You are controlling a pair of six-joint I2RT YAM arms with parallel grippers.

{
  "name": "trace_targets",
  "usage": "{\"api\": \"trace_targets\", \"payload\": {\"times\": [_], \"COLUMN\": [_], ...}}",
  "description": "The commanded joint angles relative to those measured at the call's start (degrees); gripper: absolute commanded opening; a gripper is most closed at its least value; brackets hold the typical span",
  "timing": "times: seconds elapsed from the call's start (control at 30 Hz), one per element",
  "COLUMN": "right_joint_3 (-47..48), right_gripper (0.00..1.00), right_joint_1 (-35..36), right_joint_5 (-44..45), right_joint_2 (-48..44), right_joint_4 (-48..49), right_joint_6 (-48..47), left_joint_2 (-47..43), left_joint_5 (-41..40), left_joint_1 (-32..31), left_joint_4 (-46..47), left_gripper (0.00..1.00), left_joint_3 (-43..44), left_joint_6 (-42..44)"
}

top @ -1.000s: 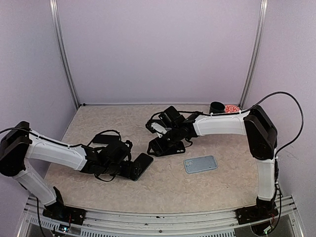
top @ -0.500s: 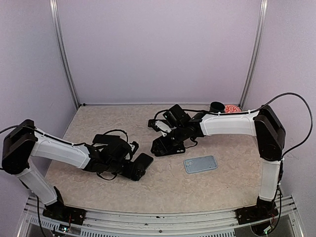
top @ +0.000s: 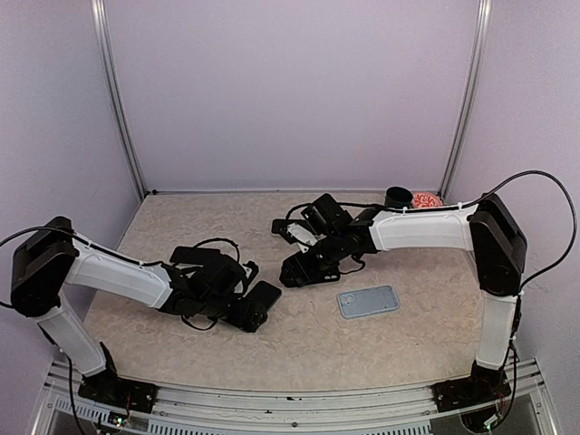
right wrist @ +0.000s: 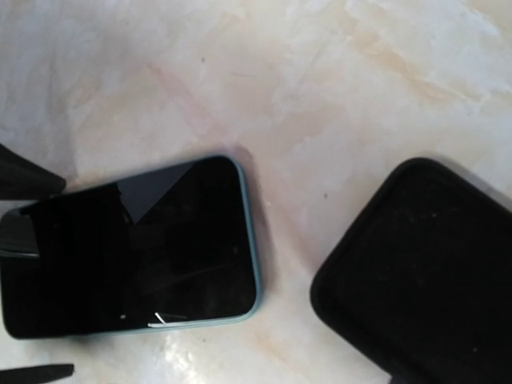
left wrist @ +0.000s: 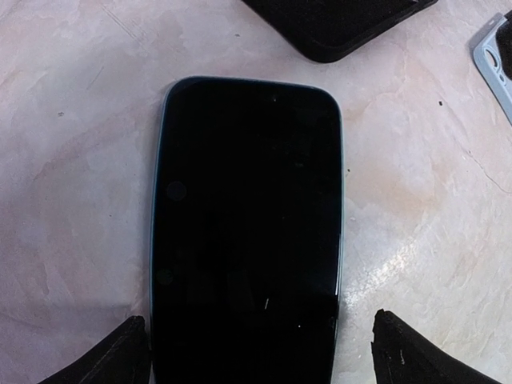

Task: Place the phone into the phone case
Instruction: Pick up the phone from the center of the board.

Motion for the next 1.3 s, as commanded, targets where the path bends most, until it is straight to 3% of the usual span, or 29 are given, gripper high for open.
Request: {"api": "trace_targets", "payload": {"times": [0.0,0.77,1.07,1.27], "right_joint_3": [-0.50,-0.54,-0.45,-0.28], "right_gripper": [0.70,0.70,0.70,0.70], "right_joint_1": [0.57,0.49,0.14,-0.08], "right_joint_5": [0.27,1.28,1.48,1.50], "right_joint_2": [-1.88,-1.70,-1.52,-1.41], "right_joint_4": [0.67,0.21,0.06,0.12], "right_joint_6": [0.32,-0.24,-0.56,-0.63], "left_joint_2": [1.60,6.94,8.16,9.13], "left_joint_5": [-0.35,-6.60,-8.51,-7.93], "left_joint_1": [-0.11,-1.41,-2.78,-2.83], "left_joint_4": [-1.27,-7.28,-9.76,-10.13], "left_gripper": [0.93,0.83,0.84,0.75], "left_joint_3": [1.22,5.45,7.01,7.18], "left_joint_6": [1.15,0.69,1.25,1.33]}}
